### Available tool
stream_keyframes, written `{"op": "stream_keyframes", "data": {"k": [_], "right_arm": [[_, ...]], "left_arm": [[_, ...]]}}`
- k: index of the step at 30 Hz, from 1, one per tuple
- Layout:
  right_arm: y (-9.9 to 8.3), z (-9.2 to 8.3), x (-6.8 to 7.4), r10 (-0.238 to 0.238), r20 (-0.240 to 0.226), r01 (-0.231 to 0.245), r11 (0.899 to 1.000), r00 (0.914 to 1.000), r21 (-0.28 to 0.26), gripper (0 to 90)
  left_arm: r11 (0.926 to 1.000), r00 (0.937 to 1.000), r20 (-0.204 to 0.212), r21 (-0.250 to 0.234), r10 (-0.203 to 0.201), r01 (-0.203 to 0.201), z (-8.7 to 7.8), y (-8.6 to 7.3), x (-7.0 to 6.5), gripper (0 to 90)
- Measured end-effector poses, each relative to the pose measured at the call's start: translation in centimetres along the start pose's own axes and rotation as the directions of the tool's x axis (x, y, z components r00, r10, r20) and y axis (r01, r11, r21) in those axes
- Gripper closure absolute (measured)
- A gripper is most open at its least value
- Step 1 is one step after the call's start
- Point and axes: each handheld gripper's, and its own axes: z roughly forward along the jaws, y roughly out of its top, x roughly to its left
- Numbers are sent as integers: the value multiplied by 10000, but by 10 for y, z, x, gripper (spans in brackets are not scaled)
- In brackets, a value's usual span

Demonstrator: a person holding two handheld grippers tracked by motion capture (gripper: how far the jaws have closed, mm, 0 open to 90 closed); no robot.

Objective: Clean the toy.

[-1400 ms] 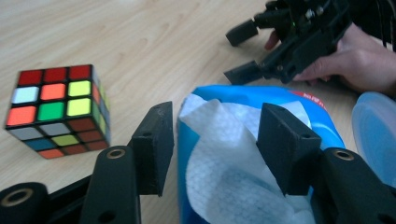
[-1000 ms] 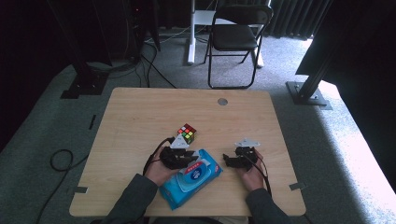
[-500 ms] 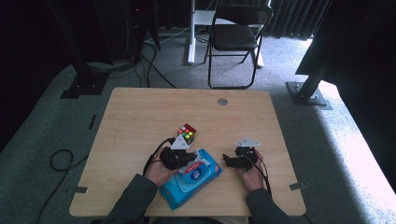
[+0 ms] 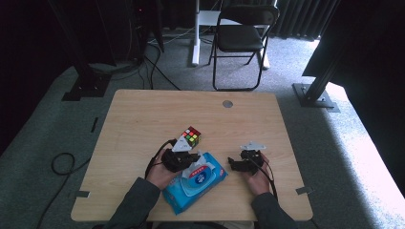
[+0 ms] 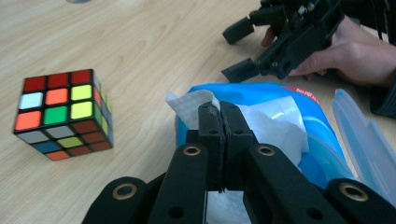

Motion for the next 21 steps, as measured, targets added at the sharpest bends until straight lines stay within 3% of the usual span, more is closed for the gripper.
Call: {"op": "stream_keyframes", "data": {"k": [21], "right_arm": [[0,0,0,2,-4,-2,10000,10000,-1,165]], "left_arm": [[9987,9991,-367,-461,-217,200,-15,5,11,889]]}}
